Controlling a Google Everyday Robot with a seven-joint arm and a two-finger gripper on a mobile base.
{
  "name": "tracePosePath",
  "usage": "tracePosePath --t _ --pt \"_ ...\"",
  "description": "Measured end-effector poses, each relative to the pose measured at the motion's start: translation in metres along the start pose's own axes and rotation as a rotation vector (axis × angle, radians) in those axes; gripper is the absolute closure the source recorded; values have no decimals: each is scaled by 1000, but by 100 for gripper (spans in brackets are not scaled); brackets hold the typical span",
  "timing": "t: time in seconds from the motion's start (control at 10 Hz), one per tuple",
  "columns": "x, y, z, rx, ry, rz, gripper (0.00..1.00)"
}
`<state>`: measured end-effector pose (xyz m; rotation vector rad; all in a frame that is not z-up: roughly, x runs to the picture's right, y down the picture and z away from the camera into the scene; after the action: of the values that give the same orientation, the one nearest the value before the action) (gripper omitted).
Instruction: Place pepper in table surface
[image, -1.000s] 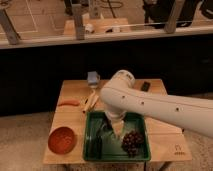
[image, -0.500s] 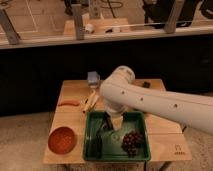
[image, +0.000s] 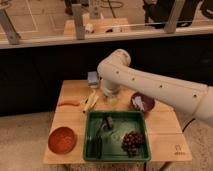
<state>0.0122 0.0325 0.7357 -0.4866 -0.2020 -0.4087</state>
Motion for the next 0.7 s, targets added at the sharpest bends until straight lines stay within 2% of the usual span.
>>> tracePosePath --t 0.2,0.4,0.5,0.7 --pt "2 -43 17 7 -8 -29 20" --pt "5 -72 29 7 -16 -37 20" --pt "3 -83 34 6 -26 -39 20" --pt "5 -87 37 1 -28 -37 20"
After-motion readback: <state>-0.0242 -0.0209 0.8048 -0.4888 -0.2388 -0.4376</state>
